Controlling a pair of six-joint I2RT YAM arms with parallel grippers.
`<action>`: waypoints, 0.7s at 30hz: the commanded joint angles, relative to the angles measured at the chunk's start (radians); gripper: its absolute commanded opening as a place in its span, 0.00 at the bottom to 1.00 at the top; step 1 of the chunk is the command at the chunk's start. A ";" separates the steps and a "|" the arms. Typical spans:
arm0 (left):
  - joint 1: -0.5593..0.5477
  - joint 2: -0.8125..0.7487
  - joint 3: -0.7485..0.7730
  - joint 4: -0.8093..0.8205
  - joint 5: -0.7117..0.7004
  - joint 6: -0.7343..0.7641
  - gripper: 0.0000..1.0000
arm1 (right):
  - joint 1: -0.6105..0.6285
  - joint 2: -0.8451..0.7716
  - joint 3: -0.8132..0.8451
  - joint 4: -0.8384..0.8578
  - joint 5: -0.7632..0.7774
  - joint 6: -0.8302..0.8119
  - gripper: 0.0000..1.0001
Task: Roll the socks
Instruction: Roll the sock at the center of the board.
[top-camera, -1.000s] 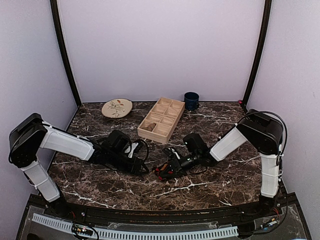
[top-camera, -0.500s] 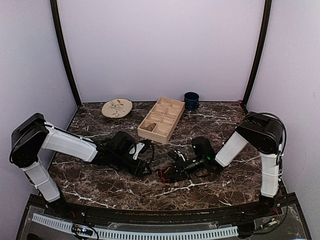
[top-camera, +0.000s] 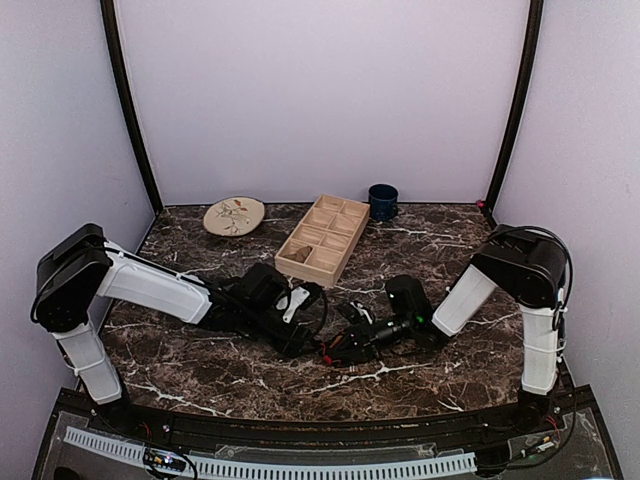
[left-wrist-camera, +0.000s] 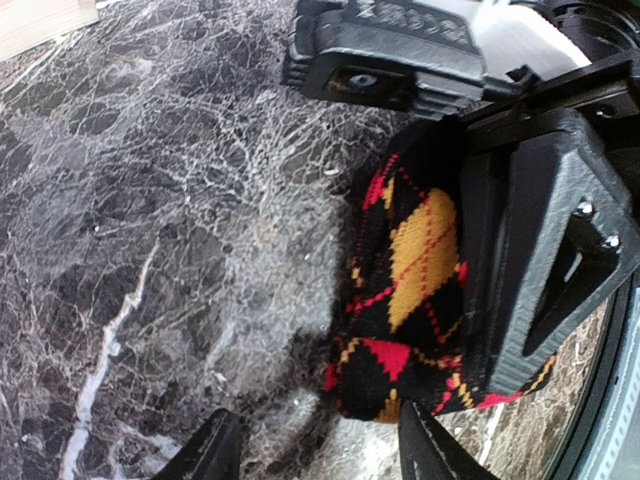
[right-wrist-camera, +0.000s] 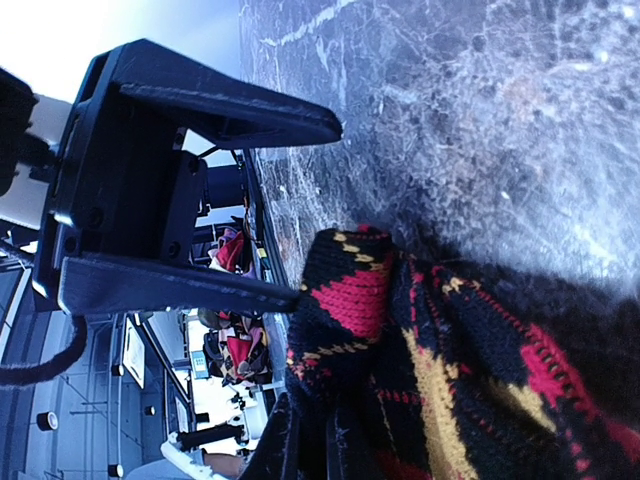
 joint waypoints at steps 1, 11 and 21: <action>-0.007 0.017 0.035 -0.044 -0.030 0.039 0.57 | 0.001 0.059 -0.075 -0.147 0.046 -0.002 0.05; -0.019 0.075 0.114 -0.068 -0.013 0.065 0.56 | 0.002 0.061 -0.081 -0.182 0.070 -0.032 0.05; -0.023 0.107 0.138 -0.084 0.006 0.072 0.56 | 0.003 0.028 -0.053 -0.353 0.145 -0.136 0.04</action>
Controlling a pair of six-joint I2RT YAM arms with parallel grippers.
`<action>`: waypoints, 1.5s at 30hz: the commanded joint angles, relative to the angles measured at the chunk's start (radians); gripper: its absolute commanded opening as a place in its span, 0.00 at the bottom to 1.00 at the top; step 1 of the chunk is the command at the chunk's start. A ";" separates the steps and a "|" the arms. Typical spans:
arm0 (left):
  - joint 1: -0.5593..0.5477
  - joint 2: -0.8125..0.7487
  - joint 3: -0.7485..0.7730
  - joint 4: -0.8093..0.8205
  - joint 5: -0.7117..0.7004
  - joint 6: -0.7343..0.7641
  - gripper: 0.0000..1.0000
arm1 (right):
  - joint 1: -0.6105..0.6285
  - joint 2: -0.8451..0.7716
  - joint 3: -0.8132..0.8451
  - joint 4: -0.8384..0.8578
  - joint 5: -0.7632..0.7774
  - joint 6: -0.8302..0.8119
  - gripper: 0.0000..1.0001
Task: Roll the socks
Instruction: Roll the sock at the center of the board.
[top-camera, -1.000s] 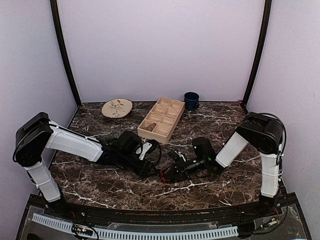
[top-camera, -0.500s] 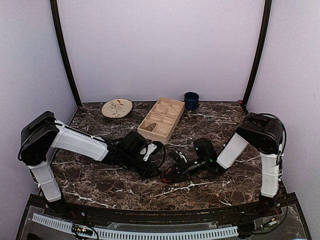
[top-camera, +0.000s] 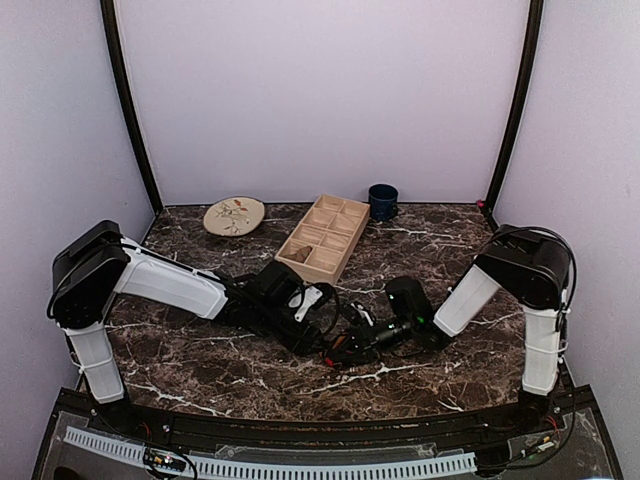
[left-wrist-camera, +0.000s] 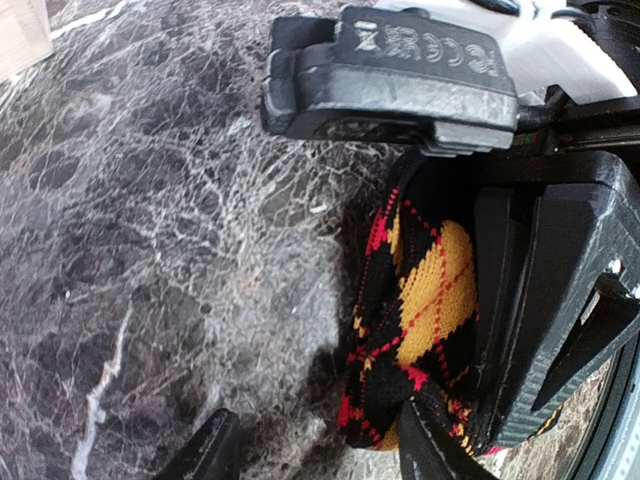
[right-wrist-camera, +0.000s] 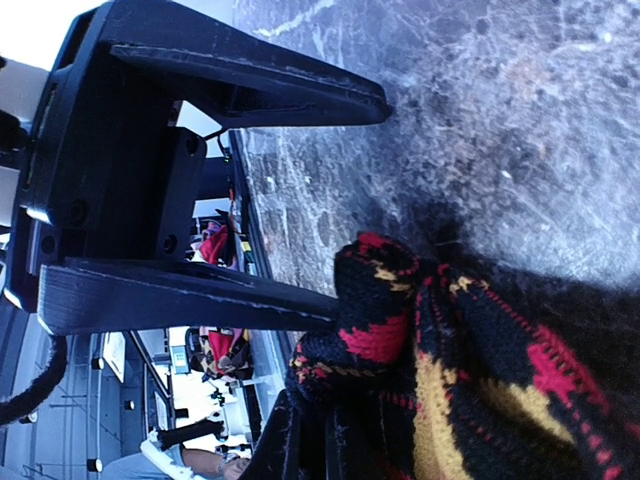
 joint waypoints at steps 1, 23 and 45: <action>-0.011 0.021 0.028 -0.025 0.019 0.012 0.57 | 0.002 0.044 -0.027 -0.345 0.116 -0.075 0.04; -0.038 0.146 0.082 -0.134 -0.037 -0.076 0.54 | -0.001 -0.065 0.053 -0.668 0.299 -0.242 0.19; -0.040 0.226 0.147 -0.272 -0.058 -0.138 0.51 | -0.017 -0.173 0.052 -0.797 0.440 -0.307 0.29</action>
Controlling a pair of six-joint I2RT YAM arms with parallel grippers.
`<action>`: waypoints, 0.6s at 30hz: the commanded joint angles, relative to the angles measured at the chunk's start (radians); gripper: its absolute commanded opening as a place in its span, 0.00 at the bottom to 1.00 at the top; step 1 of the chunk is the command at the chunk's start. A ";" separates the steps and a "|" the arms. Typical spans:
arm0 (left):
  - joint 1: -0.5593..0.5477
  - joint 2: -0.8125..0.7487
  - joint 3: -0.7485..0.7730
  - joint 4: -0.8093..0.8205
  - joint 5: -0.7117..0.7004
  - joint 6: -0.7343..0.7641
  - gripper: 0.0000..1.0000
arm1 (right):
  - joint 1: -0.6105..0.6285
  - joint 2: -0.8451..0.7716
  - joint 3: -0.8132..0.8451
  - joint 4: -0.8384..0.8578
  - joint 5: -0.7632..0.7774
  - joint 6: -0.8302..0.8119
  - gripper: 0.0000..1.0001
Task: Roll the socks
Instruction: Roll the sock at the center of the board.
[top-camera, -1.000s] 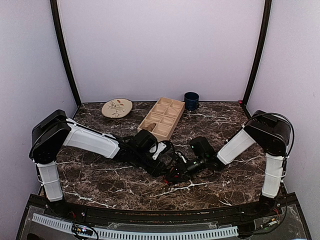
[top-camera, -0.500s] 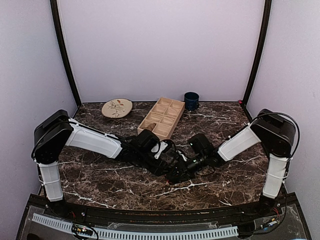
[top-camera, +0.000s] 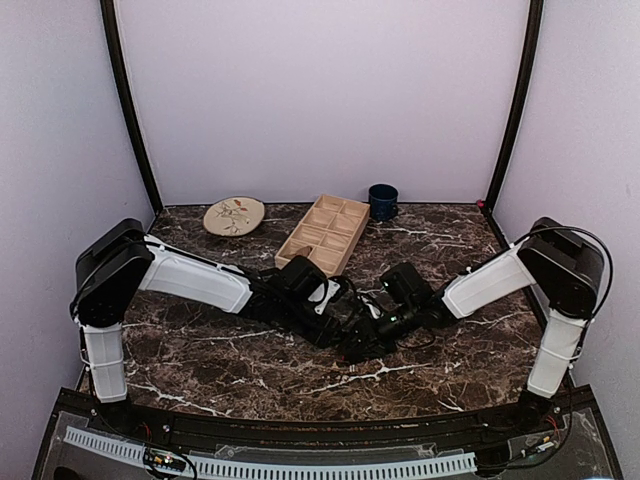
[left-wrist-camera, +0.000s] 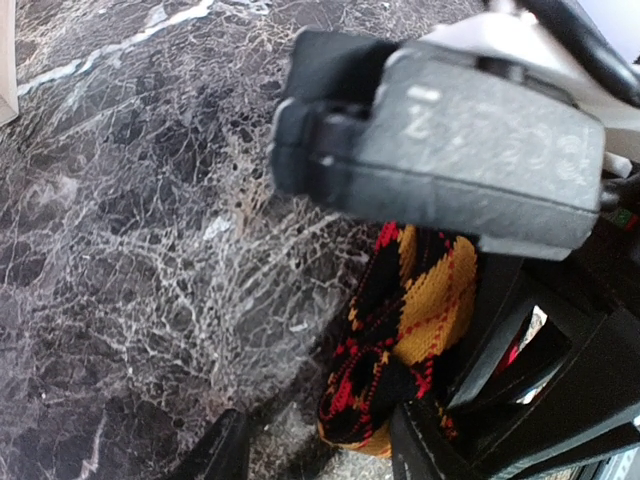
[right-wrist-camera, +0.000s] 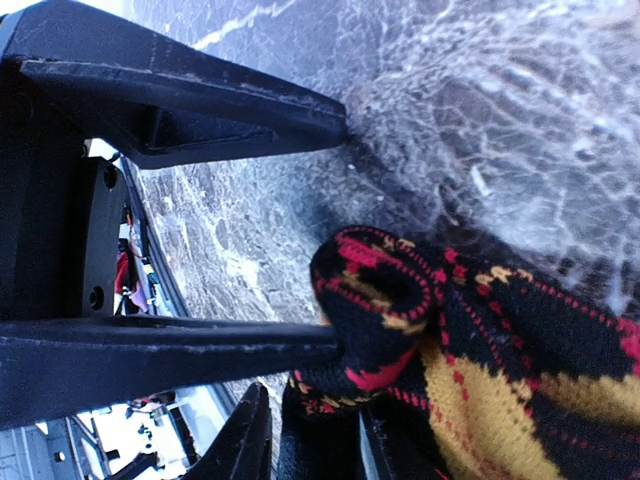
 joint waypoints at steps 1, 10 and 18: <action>-0.006 0.094 -0.039 -0.197 -0.003 -0.032 0.51 | -0.017 0.021 -0.052 -0.169 0.187 -0.026 0.29; -0.006 0.142 0.022 -0.240 0.012 -0.023 0.51 | -0.016 -0.016 -0.047 -0.212 0.235 -0.044 0.32; -0.006 0.205 0.095 -0.274 0.035 -0.022 0.50 | -0.017 -0.026 -0.026 -0.262 0.262 -0.076 0.36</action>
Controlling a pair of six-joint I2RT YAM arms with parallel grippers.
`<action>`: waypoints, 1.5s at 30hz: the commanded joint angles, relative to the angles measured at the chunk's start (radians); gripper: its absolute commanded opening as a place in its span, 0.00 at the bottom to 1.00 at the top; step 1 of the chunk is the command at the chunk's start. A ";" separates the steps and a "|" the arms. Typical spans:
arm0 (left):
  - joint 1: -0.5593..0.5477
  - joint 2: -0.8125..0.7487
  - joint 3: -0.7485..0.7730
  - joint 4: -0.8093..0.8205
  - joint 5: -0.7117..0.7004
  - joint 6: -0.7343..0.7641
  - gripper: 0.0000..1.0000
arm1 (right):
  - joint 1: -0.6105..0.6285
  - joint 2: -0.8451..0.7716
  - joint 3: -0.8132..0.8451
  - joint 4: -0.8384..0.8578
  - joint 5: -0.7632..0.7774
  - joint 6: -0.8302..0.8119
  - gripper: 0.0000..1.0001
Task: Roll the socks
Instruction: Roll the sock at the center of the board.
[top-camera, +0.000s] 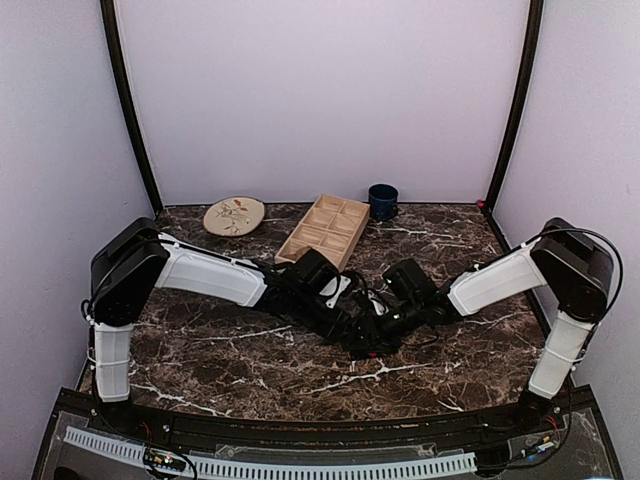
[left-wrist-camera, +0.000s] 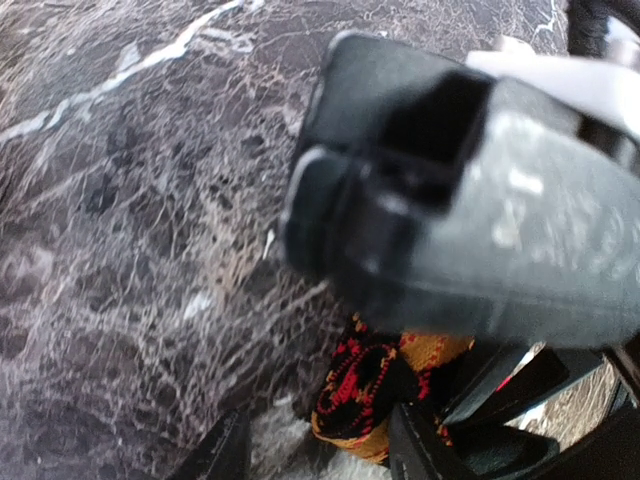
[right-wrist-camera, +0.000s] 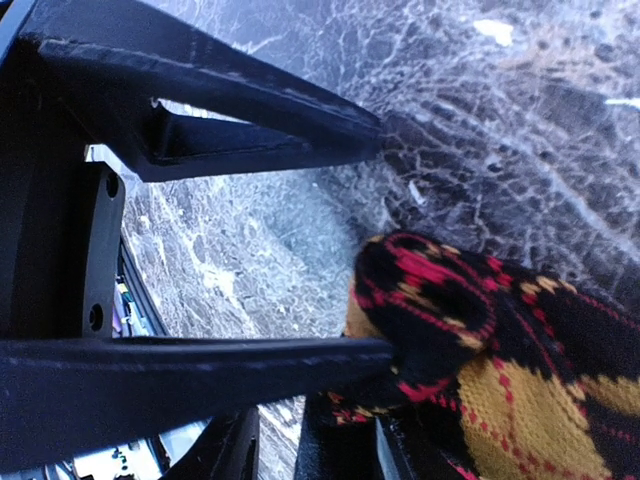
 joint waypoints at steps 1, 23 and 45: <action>-0.006 0.131 -0.026 -0.220 0.018 -0.009 0.50 | -0.015 0.031 -0.022 -0.193 0.161 -0.040 0.36; -0.006 0.197 0.045 -0.268 0.049 -0.015 0.47 | -0.036 -0.082 -0.043 -0.264 0.331 -0.054 0.41; -0.001 0.177 0.126 -0.342 0.013 -0.011 0.49 | -0.024 0.020 0.001 -0.306 0.405 -0.118 0.21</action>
